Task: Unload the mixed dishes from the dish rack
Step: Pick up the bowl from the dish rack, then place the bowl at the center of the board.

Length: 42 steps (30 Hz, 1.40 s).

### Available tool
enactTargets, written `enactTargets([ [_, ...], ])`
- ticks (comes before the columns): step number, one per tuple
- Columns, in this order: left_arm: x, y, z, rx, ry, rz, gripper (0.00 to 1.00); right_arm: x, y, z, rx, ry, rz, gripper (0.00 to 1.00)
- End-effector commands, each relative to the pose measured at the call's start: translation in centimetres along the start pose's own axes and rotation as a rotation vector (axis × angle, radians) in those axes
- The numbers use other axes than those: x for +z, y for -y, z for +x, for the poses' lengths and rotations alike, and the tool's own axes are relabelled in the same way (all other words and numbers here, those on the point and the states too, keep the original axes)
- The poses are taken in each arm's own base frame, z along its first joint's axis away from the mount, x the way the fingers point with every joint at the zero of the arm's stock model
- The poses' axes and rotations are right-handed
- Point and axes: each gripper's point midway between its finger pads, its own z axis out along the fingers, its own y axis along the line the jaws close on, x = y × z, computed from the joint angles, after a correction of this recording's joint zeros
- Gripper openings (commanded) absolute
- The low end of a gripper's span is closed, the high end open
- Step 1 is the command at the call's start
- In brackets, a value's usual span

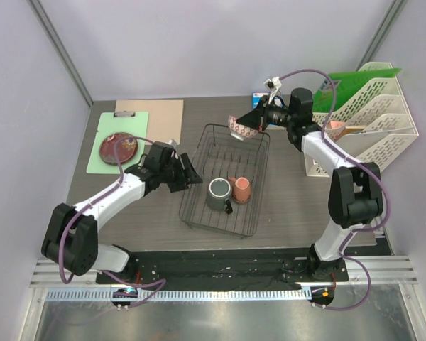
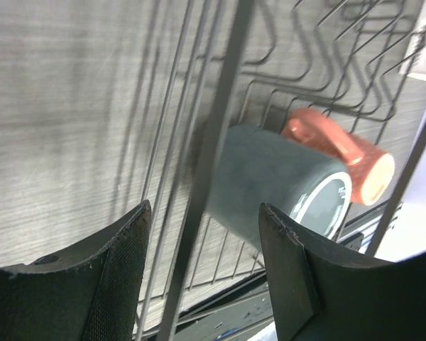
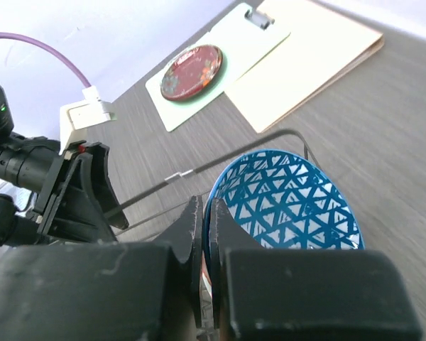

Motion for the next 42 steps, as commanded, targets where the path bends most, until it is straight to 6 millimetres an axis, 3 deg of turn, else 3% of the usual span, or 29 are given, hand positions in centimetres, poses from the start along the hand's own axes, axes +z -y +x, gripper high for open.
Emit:
enactTargets([
  [1, -0.9, 2.2, -2.5, 0.028, 0.073, 0.033, 0.62, -1.3, -5.3, -5.3, -0.234, 0.135, 0.011, 0.01],
  [5, -1.4, 2.7, -3.2, 0.043, 0.091, 0.032, 0.62, -0.7, -7.2, -4.4, -0.371, 0.086, 0.083, 0.01],
  [6, -1.6, 2.9, -3.4, 0.045, 0.098, 0.031, 0.62, -0.1, -8.6, -3.8, -0.399, 0.071, 0.069, 0.01],
  [9, -2.4, 3.2, -4.2, 0.065, 0.127, 0.017, 0.62, -0.3, -9.9, -3.1, -0.462, 0.059, 0.13, 0.01],
  [10, -2.8, 3.2, -4.7, 0.071, 0.148, 0.006, 0.62, 0.1, -10.5, -1.7, -0.468, 0.036, 0.154, 0.01],
  [11, -3.4, 3.4, -5.2, 0.087, 0.162, -0.007, 0.63, -0.4, -11.6, -2.1, -0.505, 0.05, 0.159, 0.01],
  [13, -4.5, 3.1, -6.4, 0.105, 0.222, -0.053, 0.64, -0.4, -12.4, -0.4, -0.531, 0.026, 0.2, 0.01],
  [14, -5.3, 2.8, -6.8, 0.117, 0.236, -0.09, 0.66, -1.0, -13.1, -0.5, -0.554, 0.036, 0.218, 0.01],
  [18, -8.3, 1.3, -9.3, 0.138, 0.373, -0.223, 0.73, -1.8, -14.6, 2.4, -0.638, -0.021, 0.288, 0.01],
  [21, -9.7, 2.0, -10.2, 0.191, 0.421, -0.208, 0.77, -2.0, -15.9, 4.5, -0.736, -0.072, 0.362, 0.01],
  [26, -10.5, 3.9, -9.9, 0.291, 0.385, -0.133, 0.78, -2.6, -18.4, 6.6, -0.84, -0.1, 0.393, 0.01],
  [30, -10.2, 4.9, -9.0, 0.334, 0.336, -0.071, 0.78, -3.8, -18.3, 8.0, -0.912, -0.155, 0.464, 0.01],
  [37, -9.2, 6.9, -7.0, 0.386, 0.257, 0.092, 0.77, -4.5, -20.8, 9.0, -1.123, -0.148, 0.458, 0.01],
  [42, -9.4, 8.5, -5.8, 0.433, 0.216, 0.196, 0.76, -5.2, -23.8, 8.0, -1.047, -0.027, 0.316, 0.01],
])
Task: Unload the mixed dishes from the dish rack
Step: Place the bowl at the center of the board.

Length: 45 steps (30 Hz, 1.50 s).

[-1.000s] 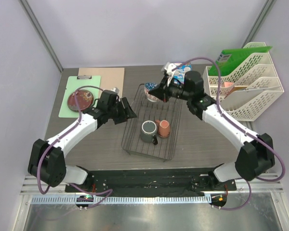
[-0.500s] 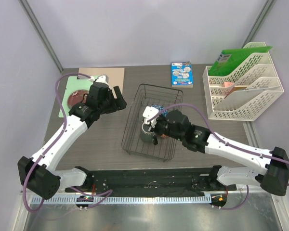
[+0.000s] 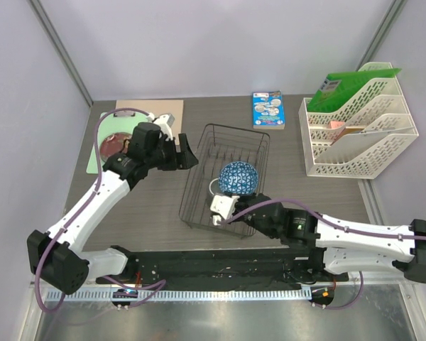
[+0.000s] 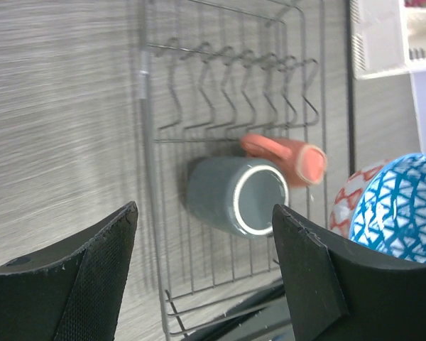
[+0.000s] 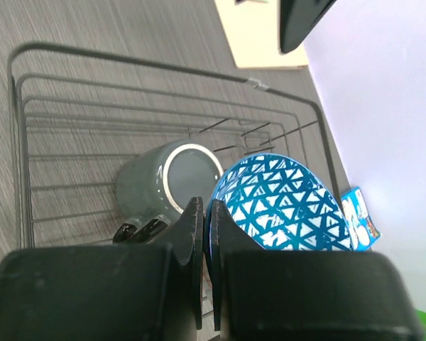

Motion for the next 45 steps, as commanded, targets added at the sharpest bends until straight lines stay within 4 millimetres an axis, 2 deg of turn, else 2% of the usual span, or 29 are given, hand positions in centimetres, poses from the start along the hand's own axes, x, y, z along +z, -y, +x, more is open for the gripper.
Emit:
enactTargets([
  [1, -0.9, 2.9, -0.6, 0.066, 0.016, 0.166, 0.76, -2.4, 3.8, -5.1, 0.086, 0.211, 0.086, 0.01],
  [6, -1.9, 4.4, -0.1, 0.083, 0.009, 0.256, 0.77, -4.3, 3.6, -7.8, 0.191, 0.328, 0.006, 0.01],
  [9, -2.1, 5.1, 0.1, 0.07, -0.003, 0.292, 0.77, -4.6, 2.7, -8.9, 0.229, 0.352, -0.059, 0.01],
  [16, -3.9, 6.3, -2.1, 0.105, 0.078, 0.316, 0.78, -3.9, 0.4, -9.2, 0.256, 0.346, -0.156, 0.01],
  [18, -4.0, 6.6, -2.1, 0.107, 0.07, 0.327, 0.78, -3.7, -0.1, -9.3, 0.262, 0.353, -0.167, 0.01],
  [22, -3.5, 7.3, -1.2, 0.104, 0.025, 0.354, 0.78, -3.2, -1.1, -9.1, 0.262, 0.338, -0.198, 0.01],
  [25, -3.3, 7.8, 0.0, 0.123, -0.016, 0.371, 0.77, -2.9, -1.0, -9.6, 0.269, 0.358, -0.185, 0.01],
  [31, -2.5, 9.0, 3.9, 0.166, -0.164, 0.386, 0.71, -2.4, -1.1, -10.0, 0.255, 0.366, -0.189, 0.01],
  [35, -1.8, 8.8, 5.5, 0.193, -0.205, 0.353, 0.69, -2.3, -1.1, -10.4, 0.252, 0.373, -0.194, 0.01],
  [38, -1.4, 8.5, 6.4, 0.192, -0.235, 0.348, 0.65, -2.3, -0.9, -10.6, 0.248, 0.379, -0.19, 0.01],
  [41, -1.3, 8.3, 7.0, 0.194, -0.25, 0.346, 0.55, -2.5, -0.7, -10.7, 0.246, 0.381, -0.188, 0.01],
  [45, -1.4, 8.1, 7.7, 0.202, -0.276, 0.352, 0.31, -2.6, -0.6, -10.6, 0.244, 0.38, -0.181, 0.01],
])
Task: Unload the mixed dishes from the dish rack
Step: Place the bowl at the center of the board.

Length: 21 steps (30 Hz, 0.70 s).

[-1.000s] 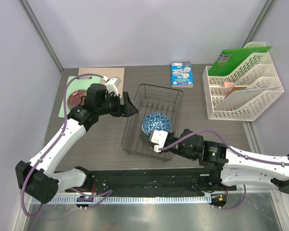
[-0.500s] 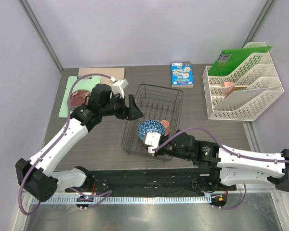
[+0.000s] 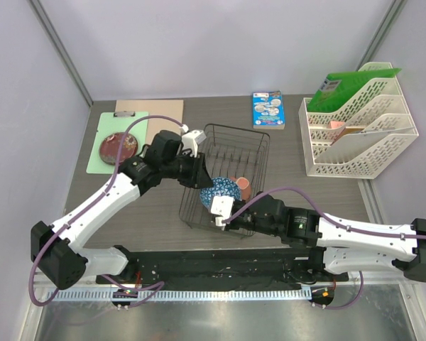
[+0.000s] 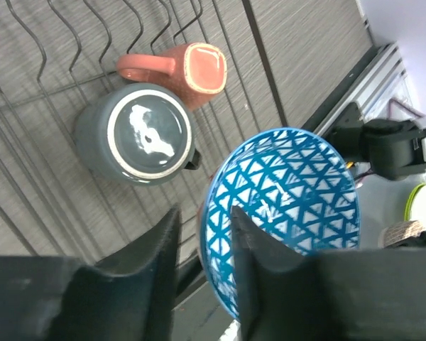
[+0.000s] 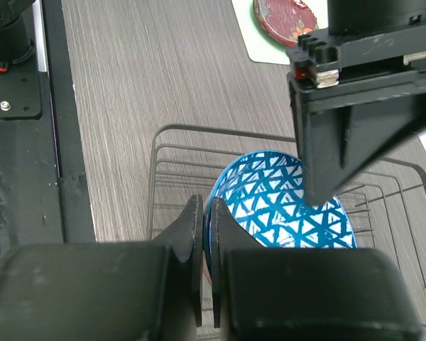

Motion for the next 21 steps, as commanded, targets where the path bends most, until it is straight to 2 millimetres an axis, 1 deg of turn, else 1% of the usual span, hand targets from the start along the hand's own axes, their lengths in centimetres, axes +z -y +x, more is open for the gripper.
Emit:
enactTargets([
  [1, 0.1, 0.2, 0.9, 0.018, -0.037, 0.025, 0.28, -0.8, 2.3, -5.7, -0.007, 0.171, 0.068, 0.01],
  [2, 0.1, 0.4, 1.0, 0.019, -0.043, 0.032, 0.24, -0.8, 2.3, -5.6, -0.006, 0.17, 0.071, 0.01],
  [3, 0.2, 0.3, 1.3, 0.015, -0.053, 0.033, 0.17, -0.8, 2.2, -5.6, -0.008, 0.171, 0.069, 0.01],
  [5, 0.3, 0.5, 1.7, 0.015, -0.073, 0.05, 0.12, -0.9, 2.3, -5.6, -0.008, 0.172, 0.072, 0.01],
  [7, 0.3, 0.7, 2.0, 0.016, -0.084, 0.061, 0.02, -1.1, 2.3, -5.6, -0.007, 0.172, 0.074, 0.01],
  [8, 0.4, 0.7, 2.1, 0.014, -0.089, 0.064, 0.0, -1.1, 2.3, -5.6, -0.008, 0.171, 0.073, 0.01],
  [10, 0.4, 0.7, 2.1, 0.017, -0.089, 0.065, 0.0, -1.2, 2.4, -5.6, -0.004, 0.174, 0.078, 0.01],
  [11, 0.2, 0.8, 2.0, 0.021, -0.08, 0.062, 0.0, -1.2, 2.4, -5.6, -0.002, 0.175, 0.079, 0.01],
  [12, 0.2, 0.3, 1.6, 0.02, -0.062, 0.031, 0.0, -1.3, 2.5, -5.6, 0.001, 0.178, 0.084, 0.01],
  [13, 0.1, 0.2, 1.4, 0.021, -0.047, 0.017, 0.0, -1.3, 2.4, -5.5, 0.005, 0.176, 0.082, 0.03],
  [14, -0.1, 0.1, 1.0, 0.023, -0.032, 0.006, 0.0, -1.3, 2.4, -5.4, 0.02, 0.172, 0.086, 0.18],
  [15, -0.3, -0.1, 0.5, 0.027, -0.007, -0.017, 0.0, -1.3, 2.4, -5.3, 0.026, 0.171, 0.085, 0.28],
  [16, -0.4, -0.2, 0.2, 0.03, 0.003, -0.029, 0.0, -1.4, 2.2, -5.2, 0.035, 0.169, 0.08, 0.4],
  [17, -0.5, -0.2, -0.2, 0.034, 0.019, -0.039, 0.0, -1.4, 2.2, -5.0, 0.053, 0.165, 0.081, 0.66],
  [18, -0.7, -0.5, -0.6, 0.037, 0.037, -0.063, 0.0, -1.4, 2.2, -5.0, 0.064, 0.165, 0.082, 0.84],
  [19, -1.0, -0.5, -1.4, 0.04, 0.063, -0.075, 0.0, -1.6, 2.2, -5.0, 0.077, 0.17, 0.084, 0.99],
  [21, -1.3, -0.9, -2.3, 0.039, 0.093, -0.112, 0.0, -1.9, 2.4, -5.3, 0.122, 0.188, 0.101, 1.0],
])
